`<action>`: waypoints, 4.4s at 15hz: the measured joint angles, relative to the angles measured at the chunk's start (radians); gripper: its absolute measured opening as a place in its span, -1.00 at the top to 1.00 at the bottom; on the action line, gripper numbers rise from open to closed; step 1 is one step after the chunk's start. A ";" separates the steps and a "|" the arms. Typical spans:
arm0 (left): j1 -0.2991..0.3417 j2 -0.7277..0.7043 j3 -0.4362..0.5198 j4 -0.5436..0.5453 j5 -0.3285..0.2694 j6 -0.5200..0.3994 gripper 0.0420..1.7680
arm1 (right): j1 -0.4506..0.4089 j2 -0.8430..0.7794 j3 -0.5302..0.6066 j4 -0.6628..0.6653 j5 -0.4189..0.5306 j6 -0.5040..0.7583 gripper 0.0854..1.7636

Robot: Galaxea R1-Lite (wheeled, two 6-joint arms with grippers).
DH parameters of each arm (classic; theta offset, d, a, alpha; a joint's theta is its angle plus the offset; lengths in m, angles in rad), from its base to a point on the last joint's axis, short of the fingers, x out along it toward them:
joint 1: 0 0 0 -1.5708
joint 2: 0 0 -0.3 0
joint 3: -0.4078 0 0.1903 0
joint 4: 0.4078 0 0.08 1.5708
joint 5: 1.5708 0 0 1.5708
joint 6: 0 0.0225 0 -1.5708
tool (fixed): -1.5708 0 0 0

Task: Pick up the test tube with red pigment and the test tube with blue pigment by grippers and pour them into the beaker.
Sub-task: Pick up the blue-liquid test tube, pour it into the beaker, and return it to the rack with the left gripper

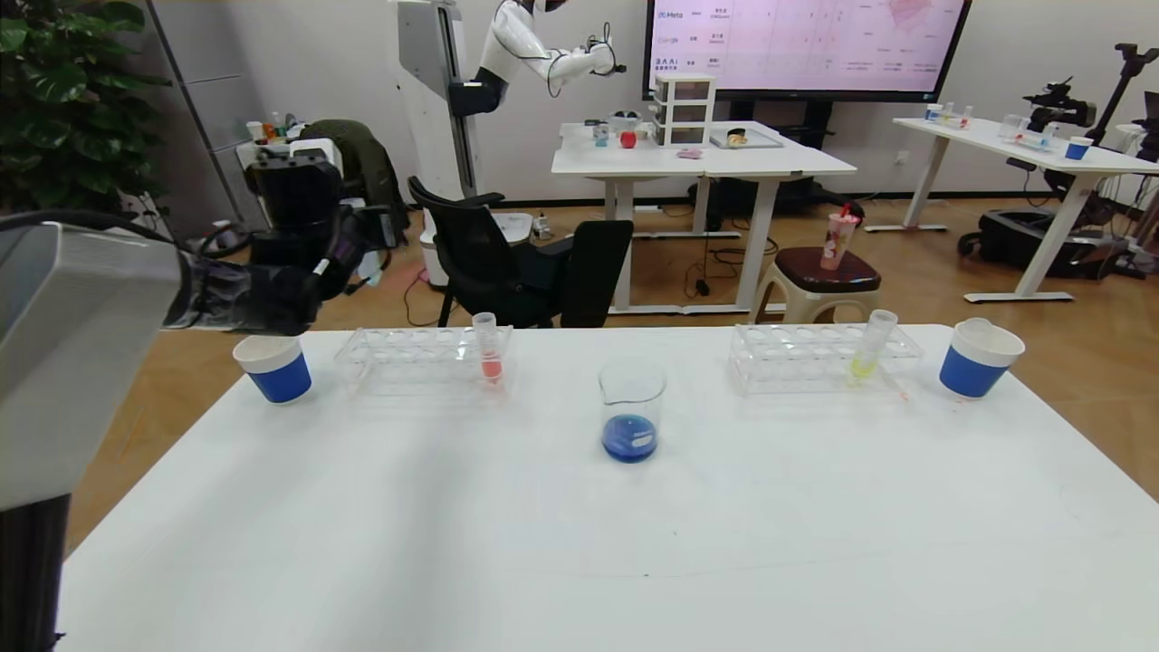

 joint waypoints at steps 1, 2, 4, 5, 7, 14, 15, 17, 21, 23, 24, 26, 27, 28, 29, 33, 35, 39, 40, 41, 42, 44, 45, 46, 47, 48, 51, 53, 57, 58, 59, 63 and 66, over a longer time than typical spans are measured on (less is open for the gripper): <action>0.032 -0.021 0.043 -0.001 -0.003 -0.015 0.44 | 0.000 0.000 0.000 0.000 0.000 0.000 -0.97; 0.068 -0.039 0.079 -0.014 -0.005 -0.027 0.44 | 0.000 0.000 0.000 0.000 0.000 0.000 -0.97; 0.134 -0.063 0.129 -0.071 -0.006 -0.033 0.44 | 0.000 0.000 0.000 0.000 0.000 0.000 -0.97; 0.169 -0.071 0.156 -0.095 -0.011 -0.035 0.44 | 0.000 0.000 0.000 0.000 0.000 0.000 -0.97; 0.224 -0.081 0.207 -0.125 -0.025 -0.036 0.44 | 0.000 0.000 0.000 0.000 0.000 0.000 -0.97; 0.281 -0.028 0.292 -0.219 -0.027 -0.051 0.44 | 0.000 0.000 0.000 0.000 0.000 0.000 -0.97; 0.285 -0.016 0.296 -0.219 -0.025 -0.064 0.44 | 0.000 0.000 0.000 0.000 0.000 0.000 -0.97; 0.288 0.002 0.312 -0.219 -0.024 -0.081 0.44 | 0.000 0.000 0.000 0.000 0.000 0.000 -0.97; 0.289 0.034 0.359 -0.241 -0.021 -0.081 0.44 | 0.000 0.000 0.000 0.000 0.000 0.000 -0.97; 0.288 0.044 0.374 -0.245 -0.020 -0.076 0.44 | 0.000 0.000 0.000 0.000 0.000 0.000 -0.97; 0.287 0.046 0.382 -0.245 -0.021 -0.075 0.44 | 0.000 0.000 0.000 0.000 0.000 0.000 -0.97; 0.288 0.047 0.395 -0.262 -0.020 -0.074 0.44 | 0.000 0.000 0.000 0.000 0.000 0.000 -0.97; 0.288 0.046 0.400 -0.281 -0.020 -0.071 0.44 | 0.000 0.000 0.000 0.000 0.000 0.000 -0.97; 0.289 0.046 0.406 -0.290 -0.019 -0.067 0.44 | 0.000 0.000 0.000 0.000 0.000 0.000 -0.97; 0.289 0.046 0.415 -0.293 -0.019 -0.062 0.44 | 0.000 0.000 0.000 0.000 0.000 0.000 -0.97; 0.284 0.031 0.424 -0.294 -0.019 -0.059 0.44 | 0.000 0.000 0.000 0.000 0.000 0.000 -0.97; 0.281 0.020 0.426 -0.293 -0.019 -0.059 0.44 | 0.000 0.000 0.000 0.000 0.000 0.000 -0.97; 0.281 0.018 0.455 -0.312 -0.024 -0.065 0.44 | 0.000 0.000 0.000 0.000 0.000 0.000 -0.97; 0.281 0.020 0.466 -0.336 -0.025 -0.062 0.40 | 0.000 0.000 0.000 0.000 0.000 0.000 -0.97; 0.280 0.021 0.473 -0.341 -0.026 -0.057 0.18 | 0.000 0.000 0.000 0.000 0.000 0.000 -0.97; 0.280 0.021 0.477 -0.340 -0.026 -0.050 -0.19 | 0.000 0.000 0.000 0.000 0.000 0.000 -0.97; 0.280 0.020 0.474 -0.340 -0.026 -0.044 -0.90 | 0.000 0.000 0.000 0.000 0.000 0.000 -0.97; 0.280 0.018 0.471 -0.341 -0.025 -0.035 -0.98 | 0.000 0.000 0.000 0.000 0.000 0.000 -0.97; 0.280 0.014 0.467 -0.343 -0.025 -0.025 -0.98 | 0.000 0.000 0.000 0.000 0.000 0.000 -0.97; 0.278 0.007 0.462 -0.341 -0.025 -0.019 -0.98 | 0.000 0.000 0.000 0.000 0.000 0.000 -0.97; 0.272 -0.005 0.450 -0.334 -0.025 -0.015 -0.98 | 0.000 0.000 0.000 0.000 0.000 0.000 -0.97; 0.204 -0.066 0.372 -0.203 -0.025 -0.002 -0.98 | 0.000 0.000 0.000 0.000 0.000 0.000 -0.97; 0.130 -0.106 0.303 -0.123 -0.021 -0.003 -0.98 | 0.000 0.000 0.000 0.000 0.000 0.000 -0.97; -0.004 -0.212 0.255 -0.042 -0.011 -0.001 -0.98 | 0.000 0.000 0.000 0.000 0.000 0.000 -0.97; -0.028 -0.258 0.266 -0.020 -0.010 0.000 -0.98 | 0.000 0.000 0.000 0.000 0.000 0.000 -0.97; -0.047 -0.309 0.280 0.007 -0.009 0.002 -0.98 | 0.000 0.000 0.000 0.000 0.000 0.000 -0.97; -0.078 -0.574 0.398 0.101 -0.011 0.081 -0.98 | 0.000 0.000 0.000 0.000 0.000 0.000 -0.97; -0.013 -0.786 0.551 0.125 -0.027 0.183 -0.98 | 0.000 0.000 0.000 0.000 0.000 0.000 -0.97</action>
